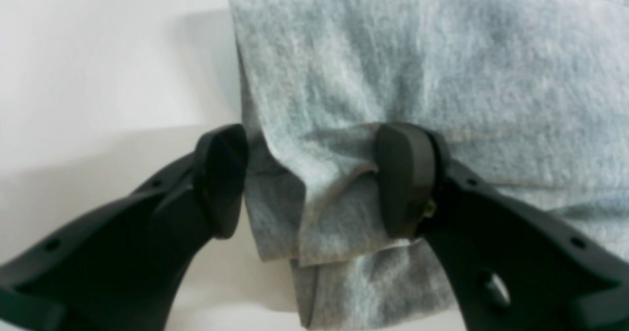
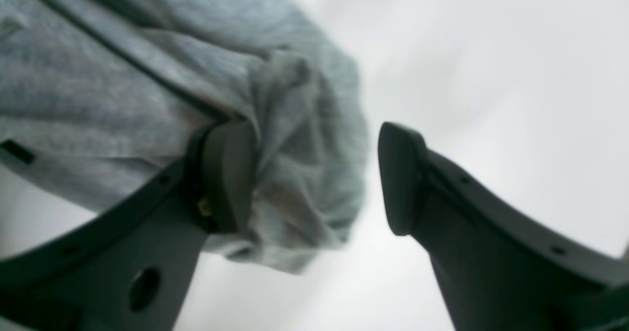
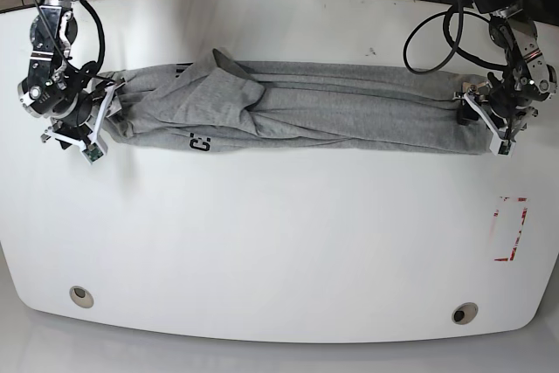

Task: Fold the T-shirt properly
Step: 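Hold the strip end with the right gripper and straighten it, then pull the strip taut between both grippers, left gripper drawing its end outward, then carry the strip end with the left gripper toward the right gripper, then release the strip end with the left gripper and reposition the right gripper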

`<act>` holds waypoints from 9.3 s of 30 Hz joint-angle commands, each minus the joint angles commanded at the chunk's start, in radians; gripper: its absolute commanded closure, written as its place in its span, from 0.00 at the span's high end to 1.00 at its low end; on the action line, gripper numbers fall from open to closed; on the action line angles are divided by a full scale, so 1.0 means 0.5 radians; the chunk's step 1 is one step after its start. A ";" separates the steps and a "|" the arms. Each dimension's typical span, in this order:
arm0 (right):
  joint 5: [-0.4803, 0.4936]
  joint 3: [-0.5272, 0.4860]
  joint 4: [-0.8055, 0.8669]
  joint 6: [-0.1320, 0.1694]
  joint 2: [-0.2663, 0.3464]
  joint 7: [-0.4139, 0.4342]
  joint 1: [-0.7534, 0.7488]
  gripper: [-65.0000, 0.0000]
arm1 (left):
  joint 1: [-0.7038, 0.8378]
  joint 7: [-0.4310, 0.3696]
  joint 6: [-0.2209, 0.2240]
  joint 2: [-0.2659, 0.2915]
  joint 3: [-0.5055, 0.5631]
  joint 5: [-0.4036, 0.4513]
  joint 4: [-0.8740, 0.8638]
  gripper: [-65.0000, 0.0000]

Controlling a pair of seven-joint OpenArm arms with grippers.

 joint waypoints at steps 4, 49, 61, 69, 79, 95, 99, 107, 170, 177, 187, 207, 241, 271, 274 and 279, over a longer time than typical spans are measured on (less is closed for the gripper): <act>-0.003 0.000 0.101 0.000 0.003 -0.003 -0.006 0.57 | 0.000 0.000 0.000 0.000 0.000 0.000 0.000 0.60; -0.325 0.144 -0.331 0.000 -0.215 0.157 0.292 0.57 | 0.015 0.000 0.000 0.000 0.000 0.000 0.000 0.60; -0.325 0.157 -0.325 0.000 -0.089 0.157 0.301 0.57 | 0.015 0.000 -0.003 0.000 0.000 0.000 0.000 0.60; -0.325 0.157 -0.129 0.000 -0.199 0.037 0.319 0.57 | 0.015 0.000 -0.003 0.000 -0.003 0.000 0.000 0.60; -0.328 0.160 0.307 0.000 -0.601 -0.325 0.301 0.57 | 0.018 0.000 -0.003 0.003 -0.006 0.000 0.000 0.60; -0.331 0.160 0.460 0.000 -0.884 -0.433 0.071 0.00 | 0.015 0.000 0.000 0.003 -0.006 0.000 0.000 0.60; -0.331 0.160 0.328 0.000 -0.832 -0.331 0.064 0.03 | 0.015 0.000 -0.003 0.003 -0.009 0.000 0.000 0.60; -0.328 0.141 -0.227 0.000 -0.687 0.028 0.086 0.03 | 0.028 0.000 -0.009 0.006 -0.012 -0.006 0.000 0.60; -0.325 -0.018 -0.531 0.000 -0.534 0.157 0.267 0.04 | 0.163 0.592 -0.161 -0.040 -0.301 -1.074 -0.015 0.59; -0.325 -0.015 -0.531 0.000 -0.534 0.157 0.270 0.04 | 0.193 0.592 -0.161 -0.037 -0.212 -1.108 -0.018 0.37; -0.325 -0.015 -0.531 0.000 -0.534 0.157 0.267 0.04 | 0.178 0.589 -0.161 -0.037 -0.218 -1.102 -0.015 0.08; -0.325 -0.015 -0.531 0.000 -0.534 0.157 0.264 0.03 | 0.141 0.740 -0.089 -0.034 0.279 -1.108 0.979 0.08; -0.325 -0.021 -0.528 0.000 -0.537 0.157 0.270 0.03 | -0.126 0.724 0.003 0.697 0.638 -0.724 0.721 0.10; -0.328 -0.028 -0.473 0.000 -0.577 0.157 0.270 0.03 | -0.267 0.934 -0.009 0.791 0.890 -0.991 1.065 0.57; -0.328 -0.031 -0.470 0.000 -0.577 0.157 0.273 0.03 | -0.285 0.934 -0.009 0.681 0.829 -1.071 1.068 0.57; -0.325 -0.074 -0.463 0.000 -0.580 0.157 0.273 0.03 | -0.292 0.905 0.003 0.531 0.786 -1.077 1.034 0.57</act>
